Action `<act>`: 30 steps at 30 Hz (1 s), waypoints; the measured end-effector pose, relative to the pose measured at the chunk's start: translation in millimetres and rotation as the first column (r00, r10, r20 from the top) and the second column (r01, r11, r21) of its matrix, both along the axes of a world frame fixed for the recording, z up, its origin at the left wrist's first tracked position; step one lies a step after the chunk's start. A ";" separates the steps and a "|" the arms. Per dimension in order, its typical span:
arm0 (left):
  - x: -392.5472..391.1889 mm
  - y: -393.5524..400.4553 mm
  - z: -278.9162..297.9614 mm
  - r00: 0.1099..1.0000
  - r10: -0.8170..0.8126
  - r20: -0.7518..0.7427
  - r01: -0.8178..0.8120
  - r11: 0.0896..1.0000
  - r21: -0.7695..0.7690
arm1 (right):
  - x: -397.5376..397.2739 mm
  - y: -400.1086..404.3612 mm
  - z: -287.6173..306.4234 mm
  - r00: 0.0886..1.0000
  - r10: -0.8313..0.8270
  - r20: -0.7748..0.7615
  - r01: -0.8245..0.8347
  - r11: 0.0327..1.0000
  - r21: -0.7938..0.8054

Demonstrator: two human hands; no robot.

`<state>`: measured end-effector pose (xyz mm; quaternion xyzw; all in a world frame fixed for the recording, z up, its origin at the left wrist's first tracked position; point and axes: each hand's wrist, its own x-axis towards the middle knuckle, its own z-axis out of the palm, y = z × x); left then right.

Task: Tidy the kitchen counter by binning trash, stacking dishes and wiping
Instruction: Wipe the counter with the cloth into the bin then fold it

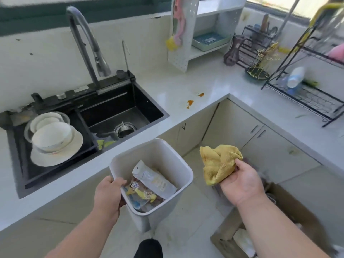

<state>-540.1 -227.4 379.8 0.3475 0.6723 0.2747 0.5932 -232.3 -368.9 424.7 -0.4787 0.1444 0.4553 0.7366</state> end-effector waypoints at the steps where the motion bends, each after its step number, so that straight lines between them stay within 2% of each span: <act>1: 15.5 14.1 -1.9 1.000 -0.027 0.009 0.027 1.000 0.001 | 11.9 7.1 1.1 0.999 -0.035 0.005 0.035 0.999 -0.005; 8: 118.9 106.0 -7.6 0.964 -0.264 0.022 0.263 0.965 0.011 | 77.4 56.1 14.7 0.976 -0.214 0.047 0.215 0.977 -0.017; 14: 202.7 146.4 -15.6 0.906 -0.421 0.046 0.422 0.907 -0.009 | 123.9 80.8 5.7 0.951 -0.306 0.037 0.306 0.952 0.004; 20: 265.5 146.3 -31.2 0.887 -0.452 0.091 0.458 0.886 -0.068 | 181.9 97.4 6.9 0.947 -0.316 0.048 0.315 0.949 0.028; 25: 311.3 136.8 -48.9 0.916 -0.386 0.113 0.399 0.908 -0.132 | 252.7 121.7 3.3 0.958 -0.281 0.055 0.279 0.959 0.038; 28: 337.5 133.4 -64.2 0.946 -0.309 0.101 0.323 0.926 -0.197 | 301.1 147.2 -5.7 0.980 -0.197 0.031 0.195 0.979 0.051; 30: 352.7 124.7 -79.5 0.971 -0.229 0.075 0.240 0.939 -0.245 | 342.0 168.2 -22.1 0.997 -0.081 0.005 0.081 0.996 0.028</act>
